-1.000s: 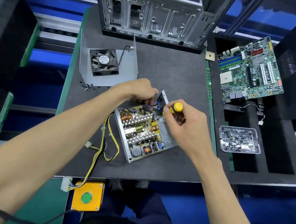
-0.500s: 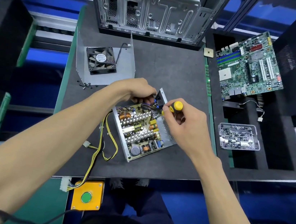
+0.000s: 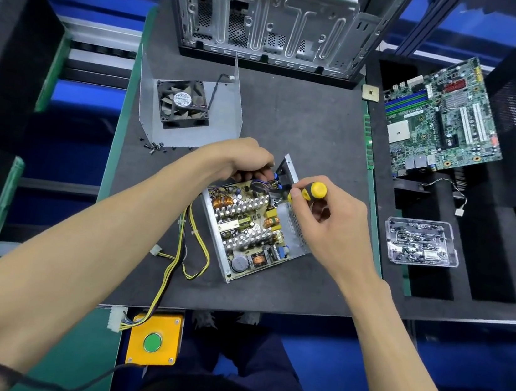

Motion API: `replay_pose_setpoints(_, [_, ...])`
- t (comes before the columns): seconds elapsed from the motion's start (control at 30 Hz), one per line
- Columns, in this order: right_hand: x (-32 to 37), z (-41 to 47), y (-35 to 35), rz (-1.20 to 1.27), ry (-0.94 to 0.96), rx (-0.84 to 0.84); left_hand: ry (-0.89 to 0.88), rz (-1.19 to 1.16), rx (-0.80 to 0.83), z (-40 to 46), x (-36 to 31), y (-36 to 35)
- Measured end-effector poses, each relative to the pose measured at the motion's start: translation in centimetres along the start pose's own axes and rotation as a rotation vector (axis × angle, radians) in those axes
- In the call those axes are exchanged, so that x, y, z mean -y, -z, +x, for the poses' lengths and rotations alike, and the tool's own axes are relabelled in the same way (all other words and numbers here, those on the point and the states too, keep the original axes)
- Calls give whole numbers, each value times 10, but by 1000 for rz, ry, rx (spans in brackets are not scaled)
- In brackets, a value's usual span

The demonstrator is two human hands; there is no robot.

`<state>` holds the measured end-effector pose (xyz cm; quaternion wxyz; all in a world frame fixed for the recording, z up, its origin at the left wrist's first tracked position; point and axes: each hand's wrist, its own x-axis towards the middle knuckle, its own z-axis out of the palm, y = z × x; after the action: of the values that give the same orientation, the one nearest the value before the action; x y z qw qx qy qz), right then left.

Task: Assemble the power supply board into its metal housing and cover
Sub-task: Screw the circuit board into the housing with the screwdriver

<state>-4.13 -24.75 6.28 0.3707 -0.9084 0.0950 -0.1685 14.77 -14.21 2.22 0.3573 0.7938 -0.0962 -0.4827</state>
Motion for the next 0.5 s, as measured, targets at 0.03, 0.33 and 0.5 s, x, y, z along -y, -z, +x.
replay_pose_setpoints(0.03, [0,0,0,1,0,-3,3,-8,2,0,0,0])
replay_pose_setpoints(0.33, [-5,-3,-1,23,26,-28,13,-25,-11,0,0,-1])
replay_pose_setpoints(0.5, [-7,-5,1,49,11,-30,0,0,-35,0,0,-3])
